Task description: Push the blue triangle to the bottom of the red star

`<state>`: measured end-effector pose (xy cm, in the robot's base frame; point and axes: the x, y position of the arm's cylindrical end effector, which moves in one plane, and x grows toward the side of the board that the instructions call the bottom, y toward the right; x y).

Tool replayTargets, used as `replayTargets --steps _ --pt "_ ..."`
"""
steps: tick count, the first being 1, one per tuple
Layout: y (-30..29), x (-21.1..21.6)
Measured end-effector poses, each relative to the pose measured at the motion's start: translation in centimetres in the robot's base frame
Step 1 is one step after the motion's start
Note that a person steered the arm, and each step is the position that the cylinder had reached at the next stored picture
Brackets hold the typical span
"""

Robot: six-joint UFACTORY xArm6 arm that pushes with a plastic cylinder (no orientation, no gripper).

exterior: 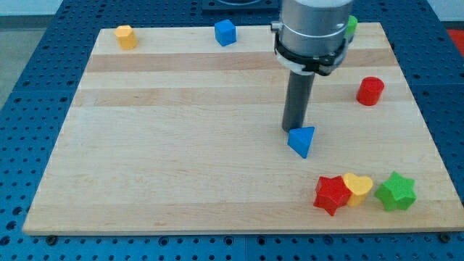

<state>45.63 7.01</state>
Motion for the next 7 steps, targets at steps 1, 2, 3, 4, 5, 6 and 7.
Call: replayTargets --steps 1,2,3,4,5,6,7 --pt "-5.4 -0.6" --pt "-6.6 2.1" --pt "-1.5 4.8" --pt "4.6 5.4" --pt "8.5 5.4" --pt "4.3 5.4" --pt "-0.2 4.6"
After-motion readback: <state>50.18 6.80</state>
